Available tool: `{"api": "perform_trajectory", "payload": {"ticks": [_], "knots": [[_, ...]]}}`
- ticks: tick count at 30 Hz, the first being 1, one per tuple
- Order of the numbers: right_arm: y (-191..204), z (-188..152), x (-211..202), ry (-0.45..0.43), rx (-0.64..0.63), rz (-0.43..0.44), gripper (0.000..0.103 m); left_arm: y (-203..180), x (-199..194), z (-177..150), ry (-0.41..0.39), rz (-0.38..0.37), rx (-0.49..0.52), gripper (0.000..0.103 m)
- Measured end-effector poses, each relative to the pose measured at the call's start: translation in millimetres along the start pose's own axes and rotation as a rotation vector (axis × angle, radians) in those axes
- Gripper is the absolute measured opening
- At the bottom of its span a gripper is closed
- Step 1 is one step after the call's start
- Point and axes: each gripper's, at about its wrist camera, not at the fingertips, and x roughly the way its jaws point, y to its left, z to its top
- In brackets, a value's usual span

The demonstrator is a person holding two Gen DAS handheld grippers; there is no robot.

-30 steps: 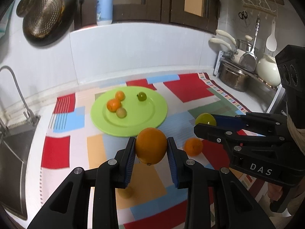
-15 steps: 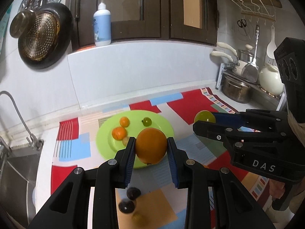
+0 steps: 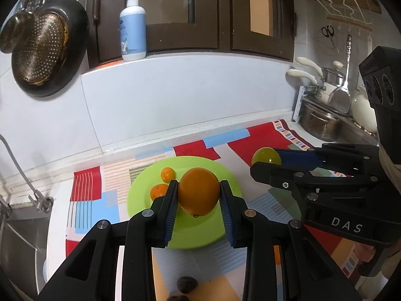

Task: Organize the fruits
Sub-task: 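Carry the orange and lime over the green plate and open both grippers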

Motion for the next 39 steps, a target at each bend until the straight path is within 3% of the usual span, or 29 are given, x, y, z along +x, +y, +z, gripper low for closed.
{"api": "perform_trajectory", "payload": {"ticks": [18,31,39], "knots": [[-32,18,82,0.102,0.013,0.030,0.029,25,85,15,0.087,-0.020,0.007,0.032],[-54,9,143,0.210,0.033,0.041,0.029,37,147,6,0.199,-0.044,0.021,0.032],[-59,1,168,0.263,0.032,0.042,0.029,41,165,2,0.242,-0.056,0.029,0.032]]}}
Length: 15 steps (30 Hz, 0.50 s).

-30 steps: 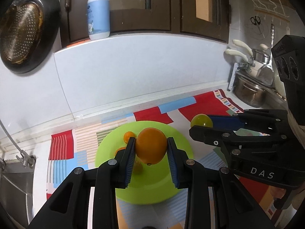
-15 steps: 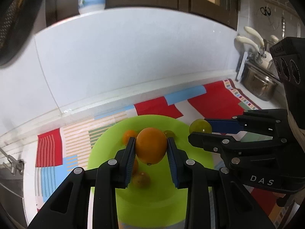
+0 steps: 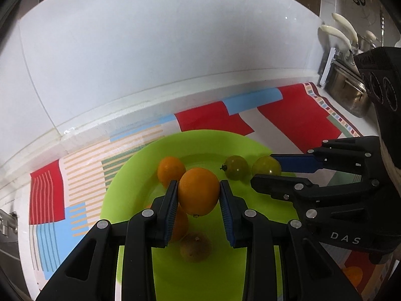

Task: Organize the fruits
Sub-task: 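Carry the orange and lime over the green plate and open both grippers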

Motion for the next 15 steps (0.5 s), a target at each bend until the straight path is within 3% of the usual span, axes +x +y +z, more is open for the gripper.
{"api": "perform_trajectory", "payload": {"ticks": [6,15], "knots": [[0,0,3,-0.001,-0.006,-0.004,0.030,1,0,1,-0.009,0.007,0.004,0.040],[3,1,-12,-0.028,-0.004,-0.024,0.035,2,-16,-3,-0.022,0.018,-0.021,0.041]]}}
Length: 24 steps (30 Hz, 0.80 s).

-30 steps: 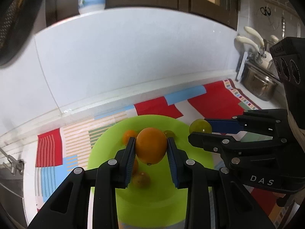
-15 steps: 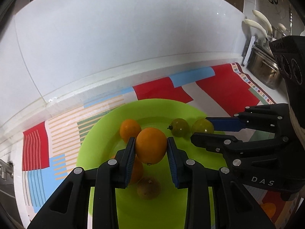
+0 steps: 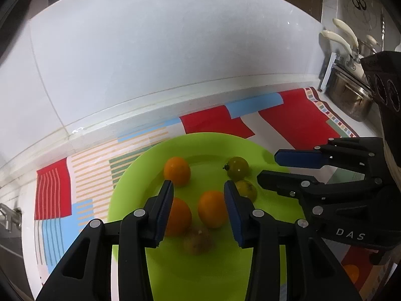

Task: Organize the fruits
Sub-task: 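Carry the orange and lime over the green plate and open both grippers, then withdraw both open grippers from the plate toward the remaining fruits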

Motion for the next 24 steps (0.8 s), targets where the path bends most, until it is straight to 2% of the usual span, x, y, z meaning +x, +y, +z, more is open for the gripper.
{"api": "perform_trajectory", "payload": {"ticks": [16,19,24], "knots": [[19,-11,-59,-0.067,0.005,-0.012,0.035,-7,-74,-11,-0.052,0.047,-0.066,0.053],[24,-16,-73,-0.085,0.003,-0.025,0.041,-9,-88,-18,-0.061,0.054,-0.074,0.054],[34,-27,-95,-0.109,0.001,-0.055,0.042,-13,-110,-30,-0.079,0.078,-0.095,0.059]]}}
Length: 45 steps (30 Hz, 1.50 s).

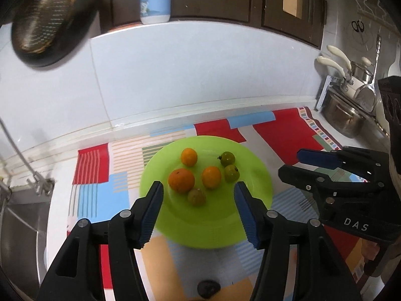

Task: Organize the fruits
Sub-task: 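Withdraw both open grippers from the plate toward the remaining fruits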

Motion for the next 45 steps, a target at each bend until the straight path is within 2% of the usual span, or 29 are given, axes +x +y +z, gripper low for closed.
{"api": "perform_trajectory", "payload": {"ticks": [3,11,14,18,21,24,34,45], "knots": [[3,-6,-11,-0.010,0.002,-0.025,0.049,0,-12,-7,-0.002,0.017,-0.014,0.060],[13,-22,-42,-0.044,0.007,-0.065,0.050,-1,-43,-31,-0.007,0.054,-0.055,0.068],[16,-31,-53,-0.061,0.013,-0.088,0.056,-3,-57,-42,-0.016,0.069,-0.067,0.068],[19,-44,-64,-0.085,0.023,-0.117,0.056,-6,-70,-55,-0.021,0.103,-0.063,0.071],[21,-54,-72,-0.092,0.044,-0.124,0.056,-7,-78,-66,-0.015,0.093,-0.075,0.071],[24,-63,-78,-0.101,0.049,-0.135,0.056,-9,-84,-77,-0.022,0.114,-0.077,0.071],[32,-100,-76,-0.044,0.054,-0.126,0.056,-13,-87,-113,0.011,0.119,-0.108,0.071],[30,-131,-62,0.025,0.052,-0.140,0.056,-18,-69,-149,0.100,0.118,-0.128,0.071]]}}
